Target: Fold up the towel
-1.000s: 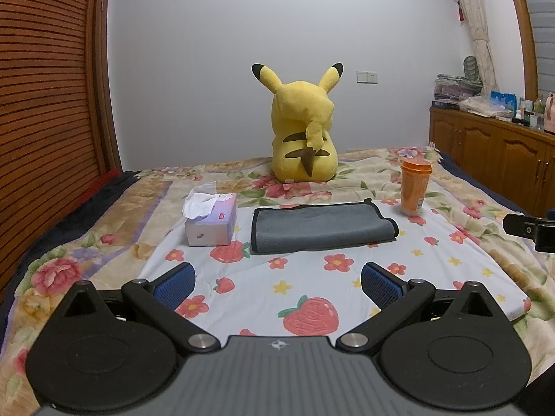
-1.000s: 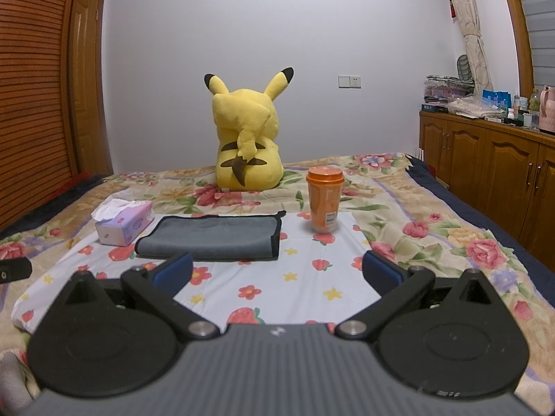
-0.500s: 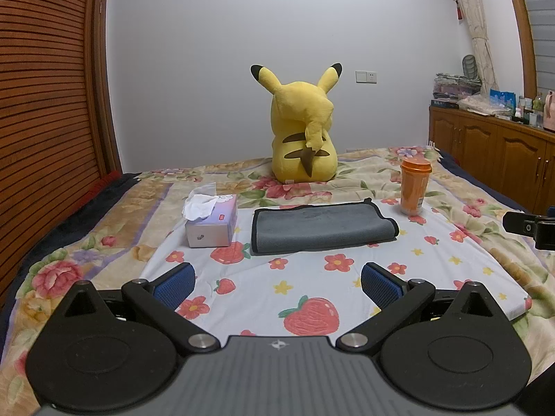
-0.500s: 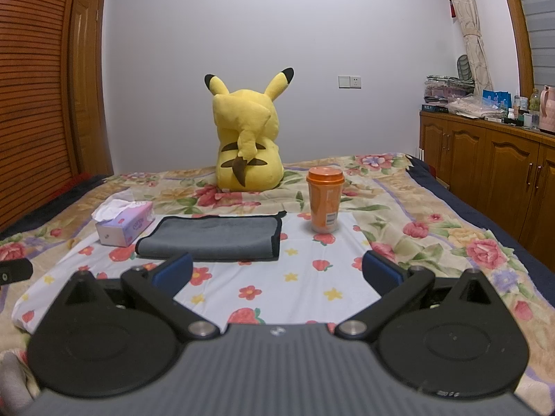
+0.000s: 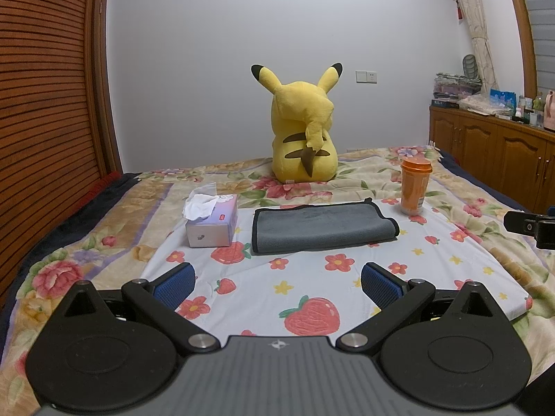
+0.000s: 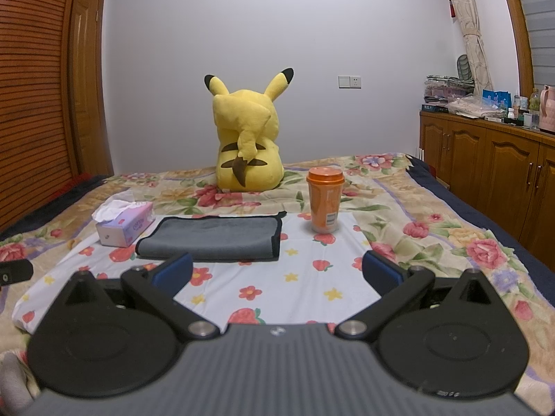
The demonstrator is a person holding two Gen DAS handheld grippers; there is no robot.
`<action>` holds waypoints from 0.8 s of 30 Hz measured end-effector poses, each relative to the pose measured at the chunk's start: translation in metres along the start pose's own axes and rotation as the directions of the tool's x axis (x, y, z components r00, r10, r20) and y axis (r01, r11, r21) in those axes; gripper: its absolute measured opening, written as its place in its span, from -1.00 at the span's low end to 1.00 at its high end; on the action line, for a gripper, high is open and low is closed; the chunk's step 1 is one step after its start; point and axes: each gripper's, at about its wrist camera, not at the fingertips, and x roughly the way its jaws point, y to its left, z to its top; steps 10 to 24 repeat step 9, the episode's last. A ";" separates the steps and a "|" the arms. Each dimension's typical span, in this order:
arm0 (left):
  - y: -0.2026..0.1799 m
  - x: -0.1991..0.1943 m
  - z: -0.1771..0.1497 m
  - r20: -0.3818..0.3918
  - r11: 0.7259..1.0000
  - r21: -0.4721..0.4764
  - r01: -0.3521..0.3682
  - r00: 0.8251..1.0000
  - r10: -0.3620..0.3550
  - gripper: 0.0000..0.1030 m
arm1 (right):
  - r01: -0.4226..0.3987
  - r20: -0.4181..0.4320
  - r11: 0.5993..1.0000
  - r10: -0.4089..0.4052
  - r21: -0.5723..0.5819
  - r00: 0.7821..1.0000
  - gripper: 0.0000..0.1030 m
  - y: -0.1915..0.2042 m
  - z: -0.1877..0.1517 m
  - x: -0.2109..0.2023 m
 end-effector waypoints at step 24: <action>-0.001 0.000 0.000 0.000 1.000 0.001 -0.001 1.000 0.001 1.00 | 0.000 0.000 1.000 0.000 0.000 1.000 1.00 0.000 0.000 0.000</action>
